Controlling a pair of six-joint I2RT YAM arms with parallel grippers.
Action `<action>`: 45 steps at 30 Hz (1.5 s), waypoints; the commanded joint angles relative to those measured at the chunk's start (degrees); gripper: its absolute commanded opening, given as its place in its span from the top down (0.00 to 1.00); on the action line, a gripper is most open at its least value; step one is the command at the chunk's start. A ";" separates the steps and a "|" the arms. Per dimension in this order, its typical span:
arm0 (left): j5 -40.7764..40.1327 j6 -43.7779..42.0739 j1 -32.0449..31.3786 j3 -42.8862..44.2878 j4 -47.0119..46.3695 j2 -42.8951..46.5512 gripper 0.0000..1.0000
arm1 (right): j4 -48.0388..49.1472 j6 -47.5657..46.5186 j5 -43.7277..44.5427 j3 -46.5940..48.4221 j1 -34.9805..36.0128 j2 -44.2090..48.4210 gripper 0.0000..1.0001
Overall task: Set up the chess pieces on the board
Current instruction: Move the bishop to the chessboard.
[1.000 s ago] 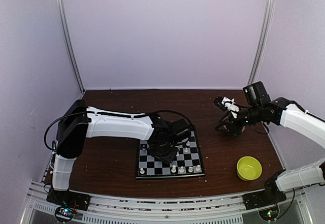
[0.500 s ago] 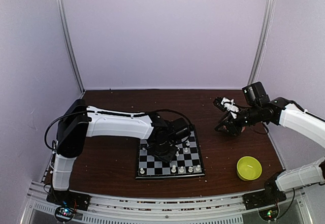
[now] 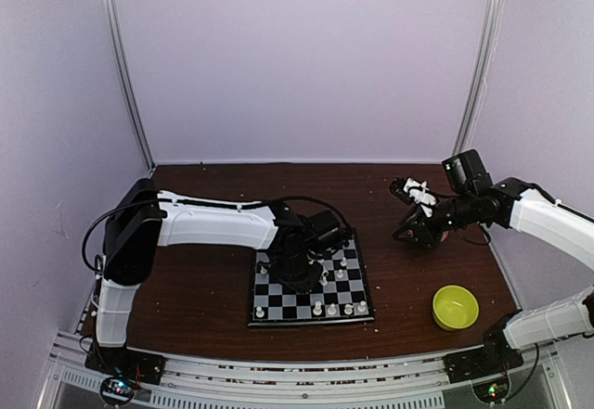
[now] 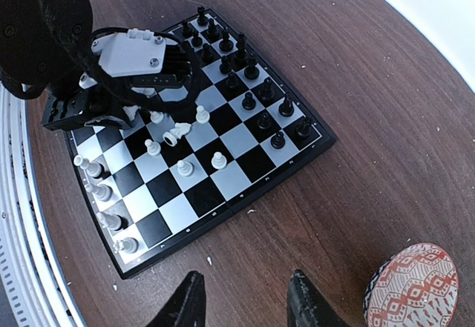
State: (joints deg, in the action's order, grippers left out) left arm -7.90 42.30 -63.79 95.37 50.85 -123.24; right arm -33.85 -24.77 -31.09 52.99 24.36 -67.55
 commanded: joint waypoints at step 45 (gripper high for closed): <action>1.27 1.29 2.42 -0.25 -3.34 -2.48 0.60 | -1.57 -1.19 -0.55 1.52 -0.36 -1.53 0.63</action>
State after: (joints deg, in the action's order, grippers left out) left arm -6.63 42.54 -61.91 95.37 47.75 -123.50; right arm -34.96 -25.36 -31.11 53.01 24.36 -68.82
